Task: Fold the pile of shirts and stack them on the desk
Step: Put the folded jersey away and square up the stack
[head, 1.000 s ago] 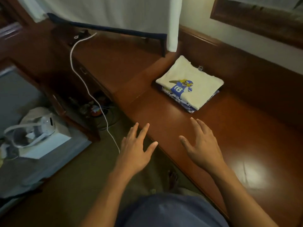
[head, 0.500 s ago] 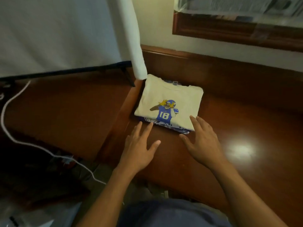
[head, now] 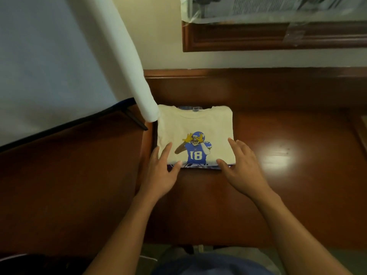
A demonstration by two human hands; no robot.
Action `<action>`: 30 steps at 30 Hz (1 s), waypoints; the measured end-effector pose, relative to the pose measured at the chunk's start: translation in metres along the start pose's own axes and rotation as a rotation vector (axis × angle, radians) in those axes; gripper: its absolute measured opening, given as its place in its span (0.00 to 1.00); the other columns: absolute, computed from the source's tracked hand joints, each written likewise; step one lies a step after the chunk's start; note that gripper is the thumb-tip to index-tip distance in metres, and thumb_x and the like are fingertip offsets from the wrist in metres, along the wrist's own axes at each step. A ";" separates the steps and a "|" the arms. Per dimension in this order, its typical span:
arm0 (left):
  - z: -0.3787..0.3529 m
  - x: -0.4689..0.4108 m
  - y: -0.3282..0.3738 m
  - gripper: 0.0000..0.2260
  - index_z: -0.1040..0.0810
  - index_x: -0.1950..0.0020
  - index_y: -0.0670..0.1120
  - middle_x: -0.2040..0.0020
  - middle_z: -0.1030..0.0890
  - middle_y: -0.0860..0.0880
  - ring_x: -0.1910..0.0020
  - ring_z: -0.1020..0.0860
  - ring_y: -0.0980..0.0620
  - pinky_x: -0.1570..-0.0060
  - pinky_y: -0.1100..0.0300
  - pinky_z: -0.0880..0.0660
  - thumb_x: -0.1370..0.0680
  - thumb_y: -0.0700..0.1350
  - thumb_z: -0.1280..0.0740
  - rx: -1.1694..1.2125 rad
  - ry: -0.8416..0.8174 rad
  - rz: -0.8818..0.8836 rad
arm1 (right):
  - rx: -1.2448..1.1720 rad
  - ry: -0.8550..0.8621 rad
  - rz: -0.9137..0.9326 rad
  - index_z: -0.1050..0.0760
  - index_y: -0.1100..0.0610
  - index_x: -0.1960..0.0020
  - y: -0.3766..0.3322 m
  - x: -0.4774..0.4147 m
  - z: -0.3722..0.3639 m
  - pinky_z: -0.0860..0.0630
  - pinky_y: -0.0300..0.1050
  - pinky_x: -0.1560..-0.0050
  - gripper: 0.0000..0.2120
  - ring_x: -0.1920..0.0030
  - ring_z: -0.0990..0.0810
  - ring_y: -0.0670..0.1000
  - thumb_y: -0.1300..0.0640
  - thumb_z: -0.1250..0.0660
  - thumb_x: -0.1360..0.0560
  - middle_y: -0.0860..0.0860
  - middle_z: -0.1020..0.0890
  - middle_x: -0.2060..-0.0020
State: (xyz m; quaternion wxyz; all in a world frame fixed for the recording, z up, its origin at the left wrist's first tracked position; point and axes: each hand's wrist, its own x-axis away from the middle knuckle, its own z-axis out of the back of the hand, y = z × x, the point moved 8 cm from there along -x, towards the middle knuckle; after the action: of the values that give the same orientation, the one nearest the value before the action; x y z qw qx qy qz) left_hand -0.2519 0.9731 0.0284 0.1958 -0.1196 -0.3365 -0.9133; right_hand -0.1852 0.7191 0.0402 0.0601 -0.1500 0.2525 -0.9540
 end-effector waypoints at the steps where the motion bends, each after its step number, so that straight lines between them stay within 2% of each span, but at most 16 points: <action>1: -0.003 -0.011 -0.005 0.31 0.49 0.20 0.65 0.18 0.48 0.51 0.20 0.45 0.46 0.28 0.44 0.34 0.19 0.62 0.38 0.020 0.006 0.022 | -0.044 0.006 -0.017 0.47 0.45 0.19 0.004 -0.008 -0.002 0.31 0.61 0.28 0.37 0.23 0.40 0.55 0.35 0.37 0.22 0.52 0.40 0.21; 6: -0.023 -0.072 -0.017 0.32 0.50 0.20 0.66 0.17 0.50 0.45 0.19 0.47 0.40 0.27 0.39 0.36 0.19 0.60 0.36 0.131 0.005 0.145 | -0.320 -0.002 -0.150 0.42 0.44 0.20 0.025 -0.061 -0.017 0.26 0.52 0.35 0.35 0.26 0.34 0.56 0.40 0.32 0.22 0.54 0.38 0.23; 8: -0.031 -0.095 -0.025 0.33 0.50 0.20 0.66 0.18 0.51 0.44 0.20 0.45 0.38 0.29 0.39 0.35 0.19 0.59 0.35 0.162 -0.001 0.197 | -0.365 -0.034 -0.207 0.42 0.42 0.20 0.037 -0.086 -0.029 0.27 0.55 0.33 0.36 0.26 0.35 0.59 0.38 0.31 0.24 0.54 0.40 0.23; 12: -0.046 -0.128 -0.045 0.34 0.49 0.20 0.66 0.22 0.43 0.41 0.24 0.38 0.37 0.31 0.39 0.31 0.21 0.60 0.33 0.172 -0.026 0.258 | -0.383 -0.163 -0.293 0.44 0.38 0.21 0.061 -0.119 -0.062 0.28 0.59 0.32 0.39 0.28 0.34 0.62 0.35 0.30 0.26 0.56 0.40 0.25; 15: -0.060 -0.136 -0.049 0.35 0.49 0.20 0.67 0.22 0.44 0.41 0.24 0.44 0.35 0.30 0.37 0.37 0.21 0.61 0.33 0.130 -0.029 0.279 | -0.381 -0.183 -0.289 0.45 0.36 0.21 0.066 -0.131 -0.077 0.29 0.63 0.31 0.41 0.28 0.35 0.63 0.34 0.28 0.28 0.56 0.40 0.27; 18: -0.062 -0.137 -0.048 0.34 0.46 0.22 0.69 0.25 0.40 0.41 0.26 0.38 0.36 0.32 0.41 0.33 0.22 0.59 0.30 0.199 0.031 0.268 | -0.449 -0.198 -0.239 0.44 0.36 0.21 0.061 -0.136 -0.085 0.25 0.60 0.33 0.42 0.30 0.31 0.60 0.36 0.27 0.28 0.54 0.39 0.27; 22: -0.062 -0.132 -0.050 0.35 0.42 0.22 0.66 0.23 0.36 0.47 0.26 0.34 0.45 0.34 0.49 0.31 0.23 0.51 0.27 0.346 -0.014 0.184 | -0.490 -0.221 -0.215 0.43 0.37 0.22 0.068 -0.133 -0.085 0.23 0.55 0.35 0.41 0.33 0.30 0.57 0.38 0.25 0.28 0.53 0.38 0.28; 25: -0.065 -0.121 -0.053 0.36 0.39 0.22 0.63 0.22 0.37 0.55 0.25 0.37 0.54 0.30 0.55 0.34 0.24 0.48 0.25 0.449 -0.082 0.115 | -0.589 -0.272 -0.221 0.39 0.30 0.27 0.079 -0.125 -0.089 0.19 0.57 0.41 0.40 0.36 0.26 0.54 0.34 0.23 0.34 0.50 0.33 0.30; 27: -0.069 -0.112 -0.056 0.36 0.39 0.24 0.66 0.23 0.38 0.59 0.25 0.38 0.56 0.28 0.54 0.35 0.25 0.48 0.24 0.472 -0.104 0.100 | -0.664 -0.304 -0.223 0.37 0.29 0.30 0.084 -0.114 -0.093 0.17 0.56 0.45 0.39 0.38 0.23 0.53 0.34 0.22 0.35 0.47 0.30 0.31; 30: -0.074 -0.099 -0.060 0.35 0.38 0.26 0.70 0.24 0.38 0.61 0.24 0.38 0.55 0.27 0.48 0.33 0.25 0.49 0.24 0.497 -0.097 0.087 | -0.740 -0.334 -0.233 0.36 0.29 0.30 0.090 -0.098 -0.098 0.16 0.56 0.48 0.37 0.39 0.21 0.53 0.37 0.22 0.34 0.47 0.29 0.31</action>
State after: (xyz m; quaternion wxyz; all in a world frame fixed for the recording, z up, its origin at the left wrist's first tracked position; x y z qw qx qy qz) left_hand -0.1958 0.9935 -0.0956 0.2418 -0.1257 -0.5540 -0.7867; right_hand -0.1195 0.7050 -0.1110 -0.0657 -0.3416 0.5463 -0.7619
